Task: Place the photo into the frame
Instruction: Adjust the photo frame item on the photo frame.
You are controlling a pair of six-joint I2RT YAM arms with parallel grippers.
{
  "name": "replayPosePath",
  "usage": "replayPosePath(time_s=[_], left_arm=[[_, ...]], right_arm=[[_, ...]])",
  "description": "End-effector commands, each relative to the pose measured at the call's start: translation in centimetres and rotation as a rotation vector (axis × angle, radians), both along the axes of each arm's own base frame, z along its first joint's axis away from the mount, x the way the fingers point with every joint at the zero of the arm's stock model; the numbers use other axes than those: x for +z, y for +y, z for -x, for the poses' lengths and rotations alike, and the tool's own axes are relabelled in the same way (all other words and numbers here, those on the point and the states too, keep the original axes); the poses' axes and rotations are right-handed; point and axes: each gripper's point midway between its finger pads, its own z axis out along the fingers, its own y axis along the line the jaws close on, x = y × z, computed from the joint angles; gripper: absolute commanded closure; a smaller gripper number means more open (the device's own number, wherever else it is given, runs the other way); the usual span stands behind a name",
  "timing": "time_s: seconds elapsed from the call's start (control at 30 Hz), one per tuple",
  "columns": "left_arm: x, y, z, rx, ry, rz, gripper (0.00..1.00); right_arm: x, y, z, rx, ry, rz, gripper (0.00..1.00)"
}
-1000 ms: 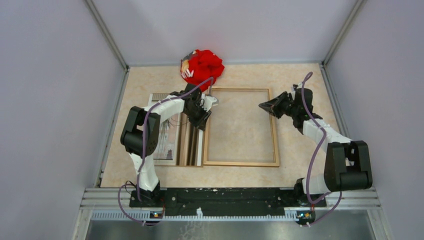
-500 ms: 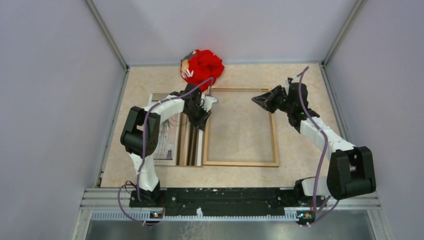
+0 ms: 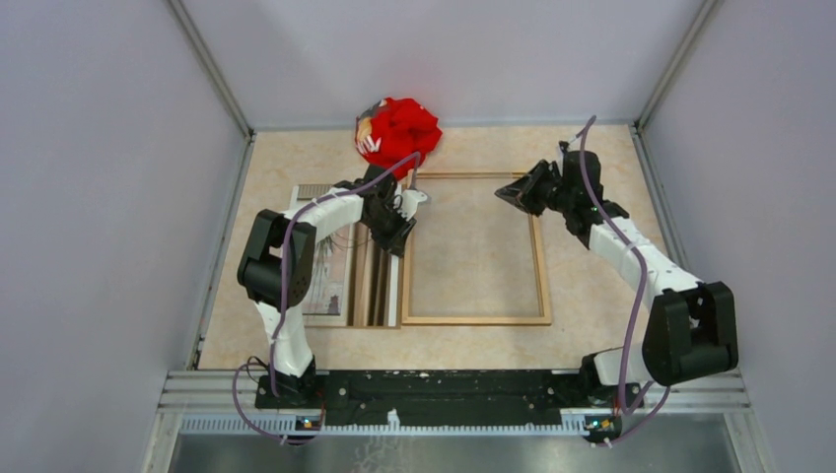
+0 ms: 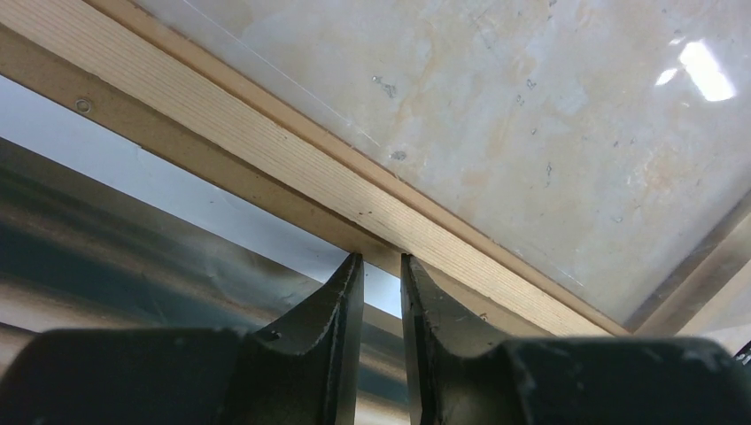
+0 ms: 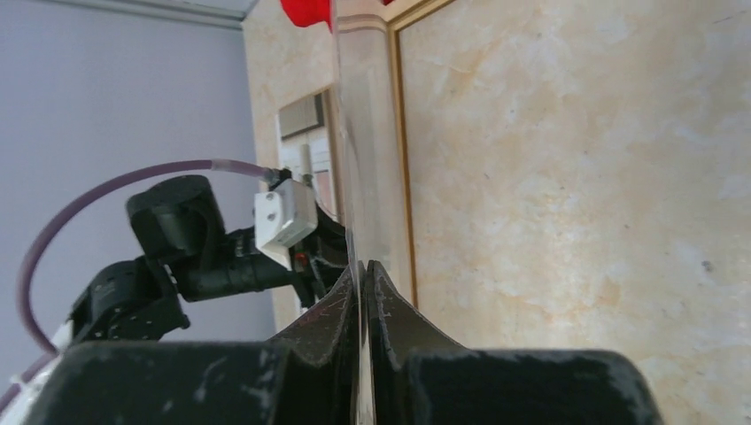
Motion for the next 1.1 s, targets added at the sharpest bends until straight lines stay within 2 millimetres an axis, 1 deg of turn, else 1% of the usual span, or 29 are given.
replayPosePath(time_s=[0.0,0.07,0.13,0.2,0.43,0.57,0.7,0.83,1.07], left_arm=[[0.4,-1.4,0.4,-0.032,-0.005,0.066,0.71],[0.4,-1.4,0.4,-0.031,-0.008,0.064,0.71],[0.3,-1.3,0.4,-0.030,-0.006,0.062,0.71],[0.3,-1.4,0.4,-0.029,-0.007,0.063,0.71],[0.5,-1.3,0.5,-0.033,-0.012,0.062,0.71],[0.5,-1.2,0.5,-0.033,-0.016,0.062,0.71],[0.2,-1.2,0.7,-0.033,-0.014,0.060,0.71],[0.1,-1.2,0.8,-0.031,-0.011,0.062,0.72],[0.2,-1.2,0.6,-0.034,-0.015,0.061,0.71]], right_arm=[[-1.6,0.1,1.3,0.090,0.034,0.120,0.95],[-1.7,0.0,1.4,0.099,0.029,0.124,0.90],[-2.1,0.0,1.5,0.114,0.038,0.131,0.84],[-3.0,0.1,1.5,0.123,0.058,0.137,0.78],[-4.6,0.3,1.4,0.151,0.086,0.149,0.65],[-5.4,-0.4,1.4,0.153,0.106,0.216,0.60],[-6.5,-1.7,1.3,0.136,0.145,0.311,0.58],[-7.3,-2.2,1.4,0.132,0.166,0.348,0.56],[-8.8,-3.3,1.2,0.115,0.202,0.420,0.41]])
